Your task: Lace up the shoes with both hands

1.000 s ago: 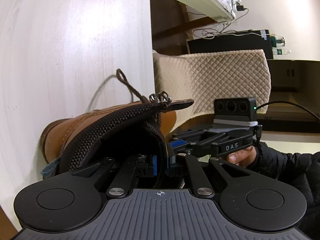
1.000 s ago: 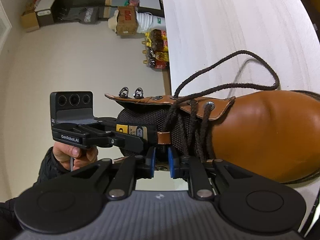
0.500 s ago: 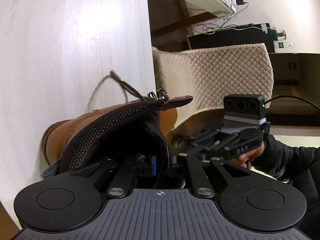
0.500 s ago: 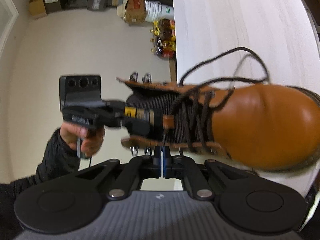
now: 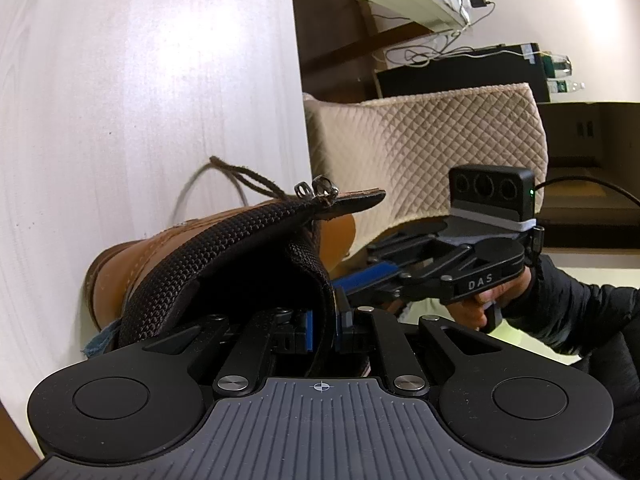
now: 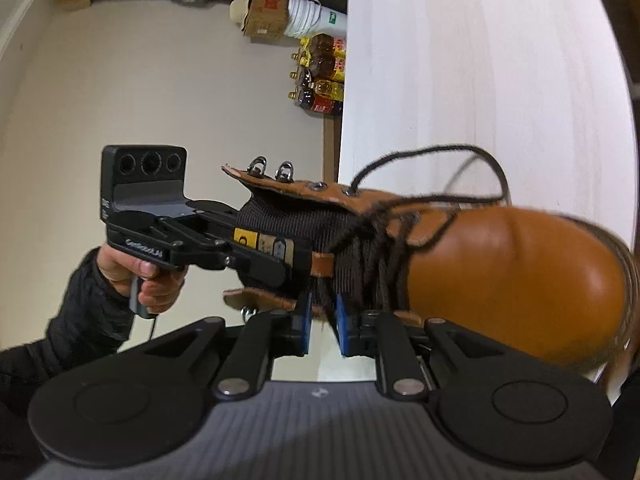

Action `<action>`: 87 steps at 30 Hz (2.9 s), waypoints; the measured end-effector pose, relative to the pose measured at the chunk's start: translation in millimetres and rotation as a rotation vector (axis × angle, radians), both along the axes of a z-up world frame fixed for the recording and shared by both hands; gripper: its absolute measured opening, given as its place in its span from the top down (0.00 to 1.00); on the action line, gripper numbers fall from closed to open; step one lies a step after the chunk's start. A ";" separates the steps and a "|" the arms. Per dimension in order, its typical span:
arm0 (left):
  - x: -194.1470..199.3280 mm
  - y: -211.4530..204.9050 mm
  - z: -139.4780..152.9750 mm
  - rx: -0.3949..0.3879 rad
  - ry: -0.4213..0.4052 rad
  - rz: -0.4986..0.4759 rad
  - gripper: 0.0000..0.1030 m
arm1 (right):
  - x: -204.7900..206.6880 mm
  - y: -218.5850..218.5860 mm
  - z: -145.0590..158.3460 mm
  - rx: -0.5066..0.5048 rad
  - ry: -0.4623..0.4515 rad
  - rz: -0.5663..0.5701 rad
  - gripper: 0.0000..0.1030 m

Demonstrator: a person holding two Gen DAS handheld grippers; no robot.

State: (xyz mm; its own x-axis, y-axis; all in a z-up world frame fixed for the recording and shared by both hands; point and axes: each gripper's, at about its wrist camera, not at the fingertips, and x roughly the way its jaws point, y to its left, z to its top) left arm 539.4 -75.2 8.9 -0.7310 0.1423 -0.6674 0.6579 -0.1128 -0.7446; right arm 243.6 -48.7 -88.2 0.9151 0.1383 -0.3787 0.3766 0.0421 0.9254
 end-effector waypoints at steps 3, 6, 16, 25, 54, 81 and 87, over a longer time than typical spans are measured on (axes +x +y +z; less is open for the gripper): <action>0.7 1.8 0.7 -0.009 -0.004 0.006 0.91 | 11.1 -3.1 -2.5 -0.011 0.018 0.038 0.85; 1.8 3.5 1.3 -0.017 -0.010 0.011 0.91 | 14.6 -4.6 -4.3 -0.008 0.018 0.067 0.88; 17.2 24.7 22.1 -0.076 -0.032 0.070 0.87 | -2.2 5.5 2.1 0.059 -0.014 0.097 0.97; 41.4 94.7 70.0 -0.239 -0.121 0.193 0.87 | -9.1 50.0 -4.9 0.033 0.100 0.260 0.97; -20.3 175.0 -2.8 -0.223 -0.103 0.038 0.92 | 153.5 174.6 -20.4 0.106 -0.109 0.674 0.97; 57.5 235.0 -15.9 -0.197 -0.478 0.221 0.93 | 178.9 199.9 -17.7 -1.164 0.359 1.099 0.88; 47.3 253.3 -11.0 -0.136 -0.350 0.326 0.93 | 167.2 177.8 -19.6 -0.787 0.377 1.053 0.98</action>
State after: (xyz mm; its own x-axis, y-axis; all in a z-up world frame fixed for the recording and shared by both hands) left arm 586.7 178.2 -2.1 -0.4520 -0.1617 -0.8772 0.8829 0.0592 -0.4658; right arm 410.8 129.2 -107.9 0.3361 0.3330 -0.8810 0.0614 0.9257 0.3733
